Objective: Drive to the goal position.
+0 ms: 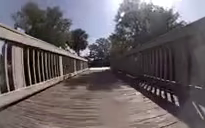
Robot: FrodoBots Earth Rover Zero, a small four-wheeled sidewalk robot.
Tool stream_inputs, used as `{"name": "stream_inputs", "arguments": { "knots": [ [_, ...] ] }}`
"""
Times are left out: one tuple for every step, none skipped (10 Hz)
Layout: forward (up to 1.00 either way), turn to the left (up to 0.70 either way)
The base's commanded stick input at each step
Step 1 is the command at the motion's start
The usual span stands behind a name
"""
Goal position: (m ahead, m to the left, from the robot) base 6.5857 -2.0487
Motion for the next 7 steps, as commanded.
{"name": "stream_inputs", "arguments": {
  "knots": [
    [0.7, 0.0],
    [0.7, 0.0],
    [0.7, 0.0],
    [0.7, 0.0],
    [0.7, 0.0],
    [0.7, 0.0],
    [0.7, 0.0]
  ]
}}
